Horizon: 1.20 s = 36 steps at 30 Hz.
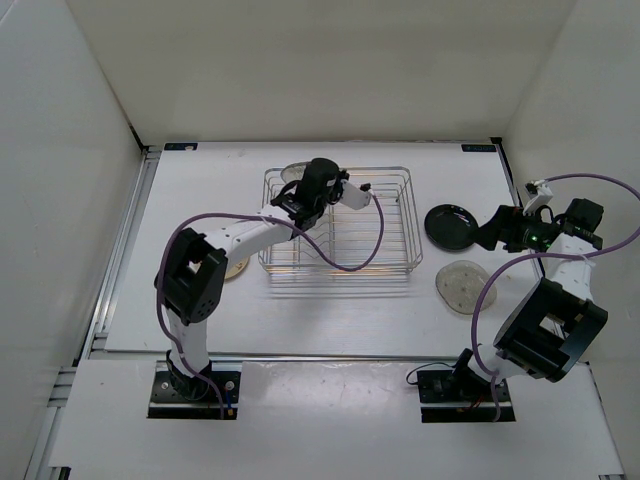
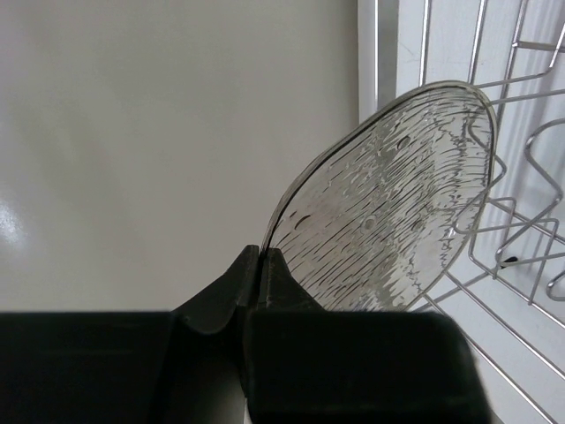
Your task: Load the plates into the dish rack
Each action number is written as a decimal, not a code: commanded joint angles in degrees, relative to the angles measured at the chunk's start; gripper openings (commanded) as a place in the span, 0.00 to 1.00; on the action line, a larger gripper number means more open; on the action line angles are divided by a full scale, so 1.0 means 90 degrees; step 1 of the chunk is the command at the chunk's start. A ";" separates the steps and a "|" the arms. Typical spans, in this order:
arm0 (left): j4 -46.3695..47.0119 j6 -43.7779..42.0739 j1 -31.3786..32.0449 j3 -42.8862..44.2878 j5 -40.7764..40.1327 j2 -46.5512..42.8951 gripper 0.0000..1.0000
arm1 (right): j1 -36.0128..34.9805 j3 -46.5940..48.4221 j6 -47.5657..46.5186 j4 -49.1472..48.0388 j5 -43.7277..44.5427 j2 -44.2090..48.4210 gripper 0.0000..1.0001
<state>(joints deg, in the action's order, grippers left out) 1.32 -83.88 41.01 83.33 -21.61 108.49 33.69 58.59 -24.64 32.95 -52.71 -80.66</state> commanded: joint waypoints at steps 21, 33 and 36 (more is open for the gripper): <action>-0.0030 0.0267 0.0306 -0.0080 -0.0041 -0.0267 0.11 | 0.0026 0.0004 -0.0113 0.0001 -0.0188 0.0056 1.00; -0.0030 0.0208 0.0306 0.0184 -0.0158 -0.0443 0.11 | 0.0026 0.0004 -0.0113 0.0001 -0.0188 0.0115 1.00; -0.0030 0.0208 0.0306 0.0243 -0.0158 -0.0443 0.11 | 0.0026 0.0004 -0.0113 0.0001 -0.0188 0.0115 1.00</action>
<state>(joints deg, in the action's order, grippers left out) 1.48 -83.50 42.98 82.72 -24.67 107.90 33.69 58.59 -24.64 32.97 -52.80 -80.66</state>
